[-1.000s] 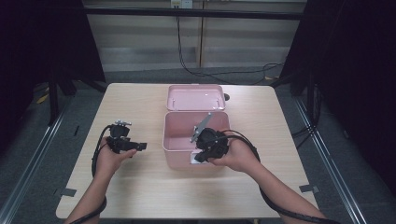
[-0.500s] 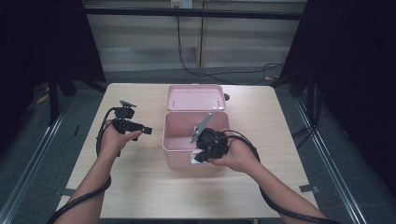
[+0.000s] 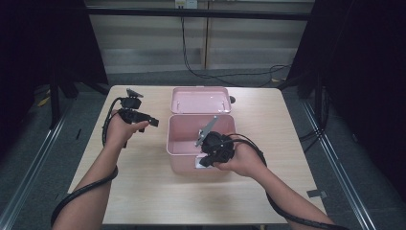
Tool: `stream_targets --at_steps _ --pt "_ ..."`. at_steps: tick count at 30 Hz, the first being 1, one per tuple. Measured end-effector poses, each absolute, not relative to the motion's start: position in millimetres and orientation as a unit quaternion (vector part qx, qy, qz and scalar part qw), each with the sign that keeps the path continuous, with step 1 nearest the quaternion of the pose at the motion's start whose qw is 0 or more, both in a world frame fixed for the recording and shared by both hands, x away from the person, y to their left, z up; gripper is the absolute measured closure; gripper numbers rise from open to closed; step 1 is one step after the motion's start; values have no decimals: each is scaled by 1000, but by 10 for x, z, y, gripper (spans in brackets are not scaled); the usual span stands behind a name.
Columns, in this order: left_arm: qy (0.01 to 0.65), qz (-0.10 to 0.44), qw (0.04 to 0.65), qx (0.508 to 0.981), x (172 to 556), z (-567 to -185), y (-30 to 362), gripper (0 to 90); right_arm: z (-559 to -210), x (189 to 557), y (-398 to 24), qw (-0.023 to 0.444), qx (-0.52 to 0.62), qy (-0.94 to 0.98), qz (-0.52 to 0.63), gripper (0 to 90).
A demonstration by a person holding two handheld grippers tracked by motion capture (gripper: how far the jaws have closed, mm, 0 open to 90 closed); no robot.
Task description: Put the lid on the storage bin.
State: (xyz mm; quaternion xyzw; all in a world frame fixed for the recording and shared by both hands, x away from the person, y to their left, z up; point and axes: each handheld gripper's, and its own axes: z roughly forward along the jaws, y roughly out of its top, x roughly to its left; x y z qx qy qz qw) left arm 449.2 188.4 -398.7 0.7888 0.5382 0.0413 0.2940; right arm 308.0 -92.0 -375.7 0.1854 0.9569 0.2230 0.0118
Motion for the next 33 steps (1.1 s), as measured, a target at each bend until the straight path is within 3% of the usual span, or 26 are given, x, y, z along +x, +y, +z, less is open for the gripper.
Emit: stream_targets --at_steps 33 --pt "535 48 300 788 4996 -3524 1384 268 -3765 3089 -942 6 186 955 231 900"
